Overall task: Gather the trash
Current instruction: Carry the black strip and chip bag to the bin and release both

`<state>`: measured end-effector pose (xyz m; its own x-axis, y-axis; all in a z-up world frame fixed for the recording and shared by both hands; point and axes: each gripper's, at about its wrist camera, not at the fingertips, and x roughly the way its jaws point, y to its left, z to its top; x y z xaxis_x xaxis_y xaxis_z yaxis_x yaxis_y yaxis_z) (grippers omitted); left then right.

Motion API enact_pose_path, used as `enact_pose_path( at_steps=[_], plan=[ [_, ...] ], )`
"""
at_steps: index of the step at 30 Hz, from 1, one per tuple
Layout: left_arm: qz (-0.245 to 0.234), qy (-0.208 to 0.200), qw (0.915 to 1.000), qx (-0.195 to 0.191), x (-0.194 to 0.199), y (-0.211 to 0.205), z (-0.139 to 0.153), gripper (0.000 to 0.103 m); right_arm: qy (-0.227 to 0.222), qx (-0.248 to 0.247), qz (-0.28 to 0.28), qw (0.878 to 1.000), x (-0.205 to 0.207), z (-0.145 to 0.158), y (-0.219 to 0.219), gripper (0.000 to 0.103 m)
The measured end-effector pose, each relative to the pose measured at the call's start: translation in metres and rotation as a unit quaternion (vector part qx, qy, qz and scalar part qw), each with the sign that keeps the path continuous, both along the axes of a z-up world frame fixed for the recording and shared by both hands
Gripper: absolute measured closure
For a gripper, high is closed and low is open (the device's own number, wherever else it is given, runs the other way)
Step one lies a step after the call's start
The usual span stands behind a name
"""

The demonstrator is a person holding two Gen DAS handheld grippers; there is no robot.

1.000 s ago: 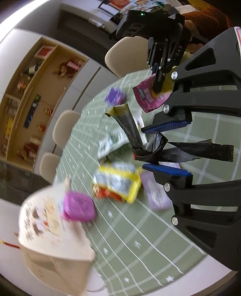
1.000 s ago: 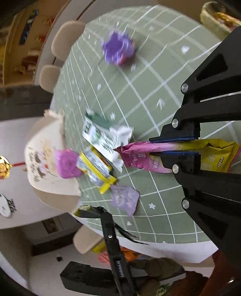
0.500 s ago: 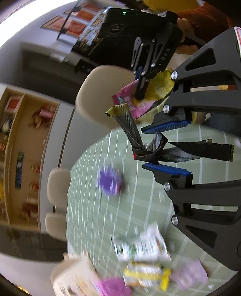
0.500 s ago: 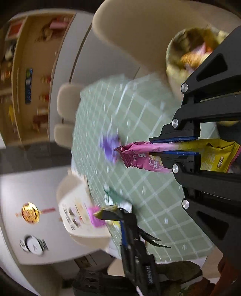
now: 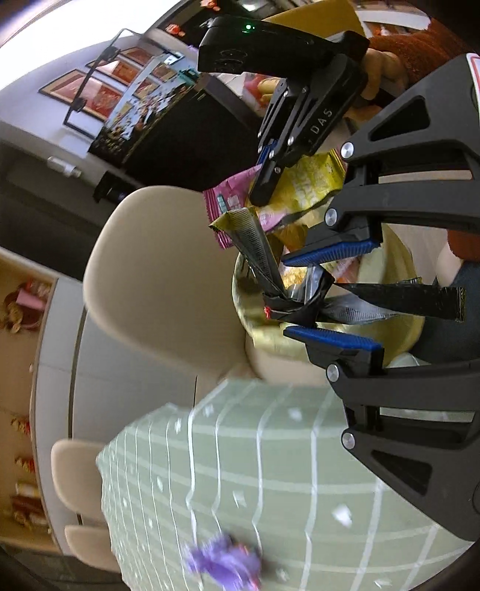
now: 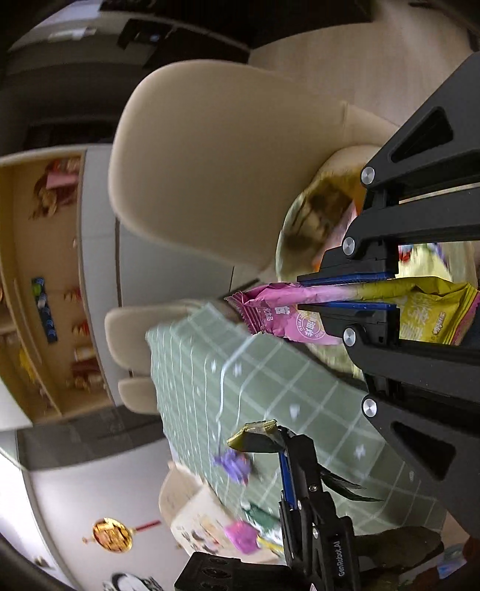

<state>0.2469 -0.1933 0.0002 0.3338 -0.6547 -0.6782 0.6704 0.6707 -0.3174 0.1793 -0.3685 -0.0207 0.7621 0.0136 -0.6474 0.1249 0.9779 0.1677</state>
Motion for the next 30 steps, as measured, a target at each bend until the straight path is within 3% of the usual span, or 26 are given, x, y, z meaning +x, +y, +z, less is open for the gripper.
enact_pose_path(
  at_steps=[8,24,28,30],
  plan=[
    [-0.009,0.037,0.9993,0.003,0.018,-0.042,-0.021,0.072,0.006,0.024,-0.004,1.000,0.010,-0.020,-0.024,0.093],
    [-0.017,0.050,0.9986,0.008,0.022,-0.087,-0.038,0.071,0.010,0.045,-0.013,0.999,0.008,-0.045,-0.052,0.093],
    [-0.005,0.076,0.9971,-0.009,0.034,-0.085,-0.046,0.050,0.010,0.046,-0.023,0.999,0.006,-0.047,-0.059,0.093],
    [0.001,0.082,0.9966,-0.009,0.038,-0.082,-0.047,0.050,0.009,0.047,-0.026,0.999,0.007,-0.047,-0.061,0.093]
  ],
)
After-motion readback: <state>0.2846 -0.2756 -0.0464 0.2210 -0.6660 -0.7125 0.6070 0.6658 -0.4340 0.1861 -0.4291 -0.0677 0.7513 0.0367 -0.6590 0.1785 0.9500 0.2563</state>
